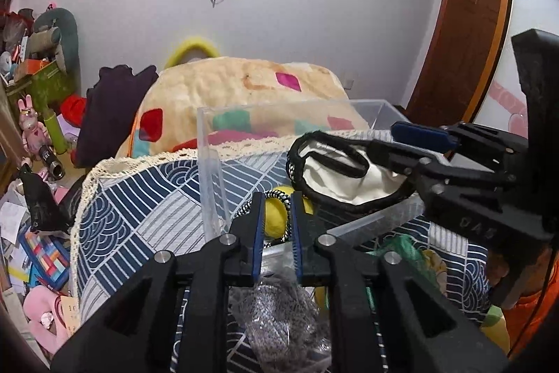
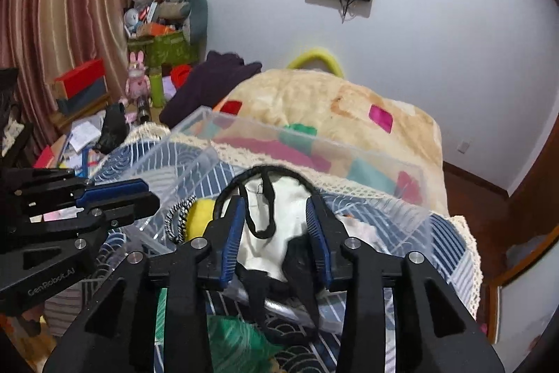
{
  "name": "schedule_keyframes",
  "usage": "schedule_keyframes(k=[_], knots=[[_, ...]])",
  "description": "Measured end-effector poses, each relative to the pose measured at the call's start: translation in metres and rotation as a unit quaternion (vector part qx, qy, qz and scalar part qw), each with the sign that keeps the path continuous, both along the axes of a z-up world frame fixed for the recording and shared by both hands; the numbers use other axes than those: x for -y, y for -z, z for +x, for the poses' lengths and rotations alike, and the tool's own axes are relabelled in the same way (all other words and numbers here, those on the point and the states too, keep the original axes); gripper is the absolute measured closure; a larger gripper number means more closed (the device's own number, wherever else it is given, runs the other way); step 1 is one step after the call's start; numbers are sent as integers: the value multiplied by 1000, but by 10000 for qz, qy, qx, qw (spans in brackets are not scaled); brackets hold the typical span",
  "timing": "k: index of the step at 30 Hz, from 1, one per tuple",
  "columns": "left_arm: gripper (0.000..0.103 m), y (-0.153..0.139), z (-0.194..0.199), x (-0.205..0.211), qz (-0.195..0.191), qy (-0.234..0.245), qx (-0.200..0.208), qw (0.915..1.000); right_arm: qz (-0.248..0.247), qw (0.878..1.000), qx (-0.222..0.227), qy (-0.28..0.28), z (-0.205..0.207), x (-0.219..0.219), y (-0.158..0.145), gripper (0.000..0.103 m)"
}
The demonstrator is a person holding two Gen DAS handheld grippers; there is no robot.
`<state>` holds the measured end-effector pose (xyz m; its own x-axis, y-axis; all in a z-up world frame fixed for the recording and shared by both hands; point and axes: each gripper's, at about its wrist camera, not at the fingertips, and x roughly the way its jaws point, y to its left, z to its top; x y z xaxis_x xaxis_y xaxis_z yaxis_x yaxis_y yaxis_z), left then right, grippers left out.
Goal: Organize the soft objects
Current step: 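Place the fabric bag into the box with the right tool while the left tool drops the bracelet in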
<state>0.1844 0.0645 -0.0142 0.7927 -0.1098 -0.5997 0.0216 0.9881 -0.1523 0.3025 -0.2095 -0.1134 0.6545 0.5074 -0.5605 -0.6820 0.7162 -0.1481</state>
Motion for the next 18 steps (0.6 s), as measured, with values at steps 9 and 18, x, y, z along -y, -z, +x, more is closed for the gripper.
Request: schedule_keyframes(k=[9, 18], knots=[[64, -28, -37, 0, 11, -59, 487, 9988, 577, 9975, 401, -8, -31, 28, -27, 52], [44, -30, -68, -1, 154, -96, 635, 9978, 946, 9940, 551, 14, -59, 50, -24, 35]])
